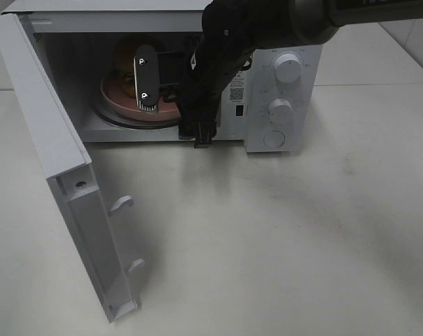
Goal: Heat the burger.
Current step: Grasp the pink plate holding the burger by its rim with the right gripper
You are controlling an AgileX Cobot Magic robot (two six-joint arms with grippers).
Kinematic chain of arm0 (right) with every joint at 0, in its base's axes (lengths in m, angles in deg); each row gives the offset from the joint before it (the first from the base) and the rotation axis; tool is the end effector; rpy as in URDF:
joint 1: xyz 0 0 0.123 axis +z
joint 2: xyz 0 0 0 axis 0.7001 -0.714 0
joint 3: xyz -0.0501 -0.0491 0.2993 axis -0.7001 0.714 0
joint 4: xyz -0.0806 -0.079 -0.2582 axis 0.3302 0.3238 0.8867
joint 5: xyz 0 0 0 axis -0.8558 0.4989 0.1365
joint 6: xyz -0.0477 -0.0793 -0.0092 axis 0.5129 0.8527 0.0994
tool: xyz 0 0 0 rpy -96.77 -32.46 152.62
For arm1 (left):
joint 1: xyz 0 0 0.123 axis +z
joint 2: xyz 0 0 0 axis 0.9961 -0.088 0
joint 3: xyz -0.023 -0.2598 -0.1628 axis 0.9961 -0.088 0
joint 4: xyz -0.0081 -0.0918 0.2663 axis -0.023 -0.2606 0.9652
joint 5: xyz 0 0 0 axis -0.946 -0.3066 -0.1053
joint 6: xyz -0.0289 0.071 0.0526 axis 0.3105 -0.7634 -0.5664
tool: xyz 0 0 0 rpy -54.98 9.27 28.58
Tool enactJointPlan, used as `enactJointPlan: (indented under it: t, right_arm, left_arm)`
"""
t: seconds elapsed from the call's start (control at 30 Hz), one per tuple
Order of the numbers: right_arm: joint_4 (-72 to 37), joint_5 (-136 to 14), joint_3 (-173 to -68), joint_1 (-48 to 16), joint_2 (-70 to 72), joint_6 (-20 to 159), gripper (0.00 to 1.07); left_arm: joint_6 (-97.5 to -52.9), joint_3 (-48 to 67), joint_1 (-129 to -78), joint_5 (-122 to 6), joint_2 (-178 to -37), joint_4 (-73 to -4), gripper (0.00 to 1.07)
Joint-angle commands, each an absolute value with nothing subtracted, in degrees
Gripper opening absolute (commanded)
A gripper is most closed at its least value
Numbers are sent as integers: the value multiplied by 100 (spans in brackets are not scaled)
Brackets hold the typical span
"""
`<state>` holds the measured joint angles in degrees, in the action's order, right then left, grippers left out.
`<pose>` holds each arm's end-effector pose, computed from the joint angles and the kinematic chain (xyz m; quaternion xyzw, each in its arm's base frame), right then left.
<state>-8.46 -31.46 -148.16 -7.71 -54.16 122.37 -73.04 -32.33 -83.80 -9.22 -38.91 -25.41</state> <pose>0.4262 0.3103 0.1899 -0.7199 0.6013 -0.1147 0.3272 0.0008 -0.0023 0.2922 0.0042 0.8482 -0.0015 0.5296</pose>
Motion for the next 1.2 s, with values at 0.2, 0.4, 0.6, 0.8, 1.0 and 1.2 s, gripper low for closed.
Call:
enactJointPlan:
  t: [0.2,0.4,0.6,0.8,1.0,1.2]
  right_arm:
    - [-818,-3100,-15630,-754,-6000,12191,78]
    - [-818,-2962,-16105,-760,-6350,12214,78]
    - [-938,-2596,-16667,-777,-6659,12208,76]
    - [-1230,-2487,-16902,-777,-6917,12248,67]
    - [-1219,-2475,-16902,-777,-6905,12346,20]
    - [-1333,-2332,-16902,-720,-6905,12283,0]
  left_arm:
    - [-7281,-3250,-8375,-974,-3776,-2564,98]
    - [-7281,-3250,-8375,-974,-3776,-2564,98]
    - [-7281,-3250,-8375,-974,-3776,-2564,98]
    - [-7281,-3250,-8375,-974,-3776,-2564,98]
    - [-7281,-3250,-8375,-974,-3776,-2564,98]
    - [-7281,-3250,-8375,-974,-3776,-2564,98]
